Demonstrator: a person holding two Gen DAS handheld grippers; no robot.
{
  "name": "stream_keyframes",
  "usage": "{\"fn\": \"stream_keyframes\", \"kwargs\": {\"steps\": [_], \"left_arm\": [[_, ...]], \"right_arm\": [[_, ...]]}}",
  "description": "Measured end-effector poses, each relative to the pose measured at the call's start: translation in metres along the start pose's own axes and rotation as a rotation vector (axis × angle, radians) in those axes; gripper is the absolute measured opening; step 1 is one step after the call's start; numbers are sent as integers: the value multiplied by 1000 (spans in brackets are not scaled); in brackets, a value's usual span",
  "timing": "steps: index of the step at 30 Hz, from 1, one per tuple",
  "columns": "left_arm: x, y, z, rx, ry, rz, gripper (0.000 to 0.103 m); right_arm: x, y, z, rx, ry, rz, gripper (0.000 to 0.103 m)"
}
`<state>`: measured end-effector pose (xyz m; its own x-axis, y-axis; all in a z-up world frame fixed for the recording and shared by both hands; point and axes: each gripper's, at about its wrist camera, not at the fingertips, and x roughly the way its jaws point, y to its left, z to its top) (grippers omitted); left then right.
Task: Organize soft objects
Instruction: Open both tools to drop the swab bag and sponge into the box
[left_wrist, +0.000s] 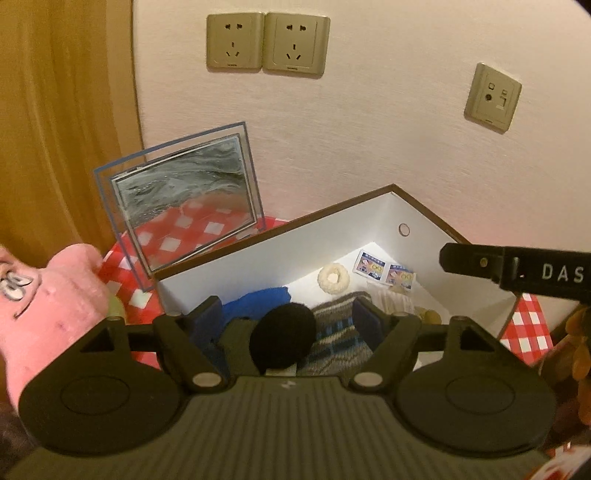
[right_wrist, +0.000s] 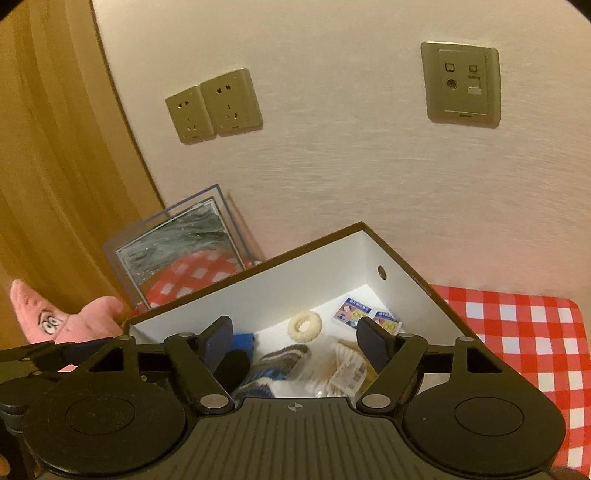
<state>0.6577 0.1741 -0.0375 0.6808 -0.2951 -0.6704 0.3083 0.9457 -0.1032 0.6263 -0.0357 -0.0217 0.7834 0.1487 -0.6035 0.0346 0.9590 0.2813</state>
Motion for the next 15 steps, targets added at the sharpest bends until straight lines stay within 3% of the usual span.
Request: {"fn": "stream_keyframes", "kwargs": {"steps": [15], "left_arm": [[-98, -7, -45, 10, -66, 35, 75]], "right_arm": [[-96, 18, -48, -93, -35, 75, 79]]}}
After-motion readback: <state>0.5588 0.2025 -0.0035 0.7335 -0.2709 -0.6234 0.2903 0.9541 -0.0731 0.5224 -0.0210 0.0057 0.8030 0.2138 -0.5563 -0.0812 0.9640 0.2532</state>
